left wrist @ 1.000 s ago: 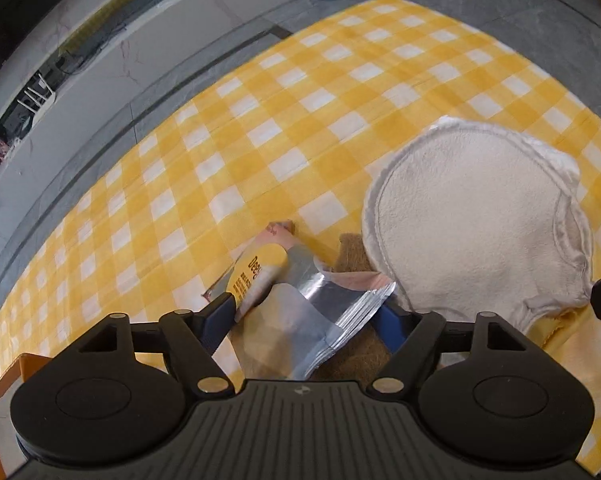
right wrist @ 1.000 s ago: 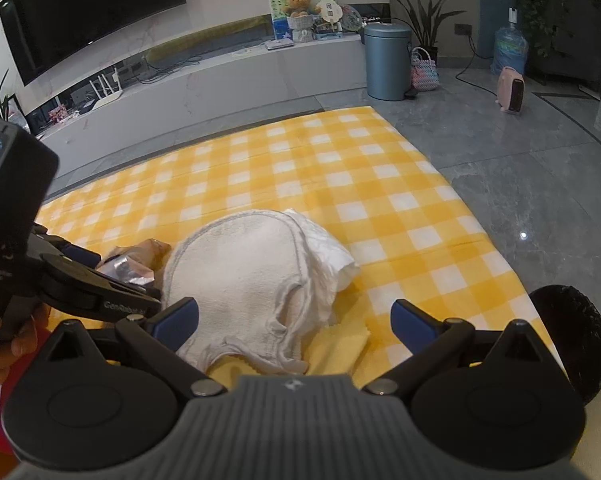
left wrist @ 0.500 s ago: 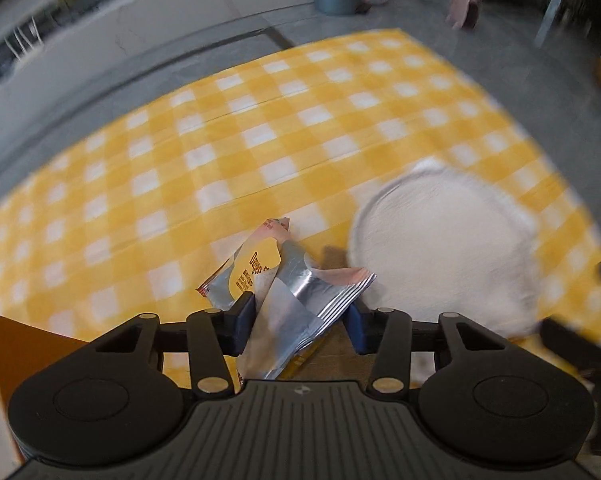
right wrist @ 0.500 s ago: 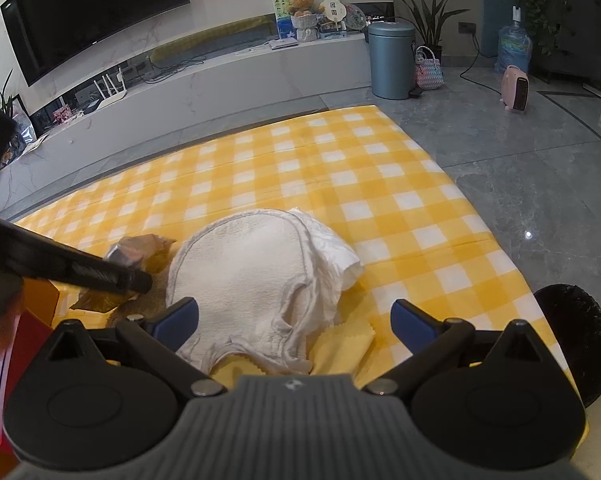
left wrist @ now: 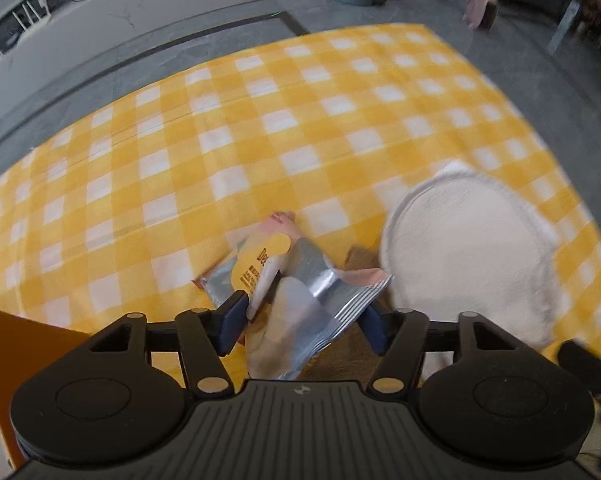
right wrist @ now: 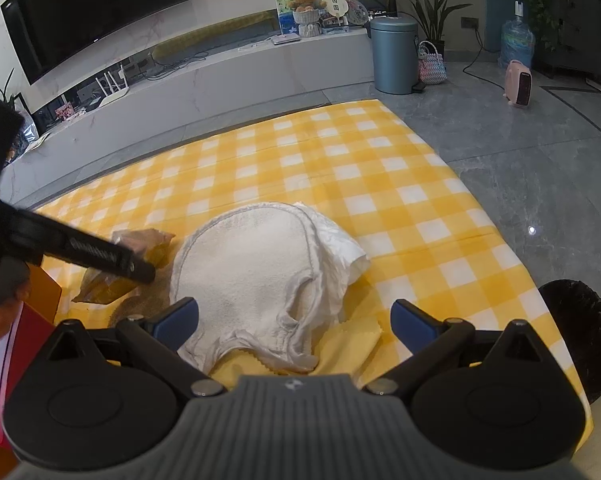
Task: Organize soft objects
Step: 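Reach the left tool to the silver snack bag and grasp it, then lift the snack bag with the left tool while the right tool grasps the white pad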
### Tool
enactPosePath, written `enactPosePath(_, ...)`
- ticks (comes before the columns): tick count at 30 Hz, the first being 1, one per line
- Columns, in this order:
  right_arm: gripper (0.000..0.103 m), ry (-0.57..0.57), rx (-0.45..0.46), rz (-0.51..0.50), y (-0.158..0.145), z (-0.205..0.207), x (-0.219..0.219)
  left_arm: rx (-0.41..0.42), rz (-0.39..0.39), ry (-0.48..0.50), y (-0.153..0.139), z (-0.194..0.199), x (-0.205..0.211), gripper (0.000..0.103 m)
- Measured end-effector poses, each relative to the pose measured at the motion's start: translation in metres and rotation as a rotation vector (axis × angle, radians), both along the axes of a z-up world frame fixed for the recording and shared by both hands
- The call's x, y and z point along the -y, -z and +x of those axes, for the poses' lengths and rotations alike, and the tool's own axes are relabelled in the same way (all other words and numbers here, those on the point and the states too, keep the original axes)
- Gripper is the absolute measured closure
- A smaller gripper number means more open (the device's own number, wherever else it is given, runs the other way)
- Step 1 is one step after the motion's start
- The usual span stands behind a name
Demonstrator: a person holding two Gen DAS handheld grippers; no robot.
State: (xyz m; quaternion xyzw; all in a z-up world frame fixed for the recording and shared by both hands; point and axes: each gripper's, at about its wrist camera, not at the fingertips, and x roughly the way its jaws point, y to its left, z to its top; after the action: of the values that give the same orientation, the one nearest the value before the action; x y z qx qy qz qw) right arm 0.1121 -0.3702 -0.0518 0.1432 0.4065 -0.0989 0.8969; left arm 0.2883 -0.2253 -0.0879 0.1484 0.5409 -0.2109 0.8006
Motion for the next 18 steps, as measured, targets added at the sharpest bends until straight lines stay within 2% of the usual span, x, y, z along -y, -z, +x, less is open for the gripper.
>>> enactPosePath(2,0.003,0.003,0.001,0.001,0.000,0.000,0.001,0.036,0.005,-0.017,0.001,-0.003,0.000,0.049)
enactPosePath(8,0.003,-0.006,0.013,0.008,0.000,0.001,0.000,0.098,-0.037,-0.019,-0.015,-0.009,-0.007,0.056)
enactPosePath(13,0.003,-0.010,0.022,0.012,-0.002,0.000,0.000,0.226,-0.200,-0.034,-0.046,-0.028,-0.028,0.059)
enactPosePath(16,0.003,-0.006,0.023,0.016,-0.002,0.000,0.001,0.242,-0.299,-0.033,-0.060,-0.042,-0.041,0.059)
enactPosePath(18,0.003,-0.001,0.028,0.024,-0.003,-0.001,0.002,0.216,-0.369,-0.040,-0.066,-0.049,-0.050,0.059)
